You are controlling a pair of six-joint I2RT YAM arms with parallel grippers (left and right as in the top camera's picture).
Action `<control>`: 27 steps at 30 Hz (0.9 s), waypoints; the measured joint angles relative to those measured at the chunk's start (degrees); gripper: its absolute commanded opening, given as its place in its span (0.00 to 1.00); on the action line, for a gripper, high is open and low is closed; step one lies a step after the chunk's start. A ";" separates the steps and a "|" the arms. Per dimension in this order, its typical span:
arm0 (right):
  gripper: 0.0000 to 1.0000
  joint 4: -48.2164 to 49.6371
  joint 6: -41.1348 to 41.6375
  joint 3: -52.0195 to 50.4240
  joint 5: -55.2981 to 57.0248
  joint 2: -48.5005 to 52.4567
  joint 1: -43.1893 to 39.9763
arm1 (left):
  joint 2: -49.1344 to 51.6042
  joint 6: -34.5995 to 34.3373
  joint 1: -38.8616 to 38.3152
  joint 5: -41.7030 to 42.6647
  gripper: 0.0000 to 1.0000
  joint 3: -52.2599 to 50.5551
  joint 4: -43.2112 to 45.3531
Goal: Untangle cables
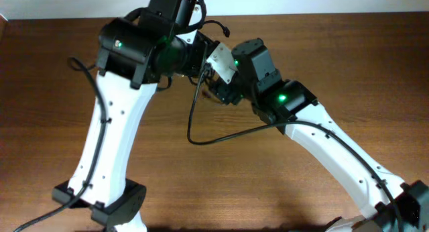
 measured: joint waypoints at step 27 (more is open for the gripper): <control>0.80 -3.96 5.44 4.13 0.46 9.51 -8.52 | -5.57 0.00 0.00 -3.08 0.00 0.02 -0.68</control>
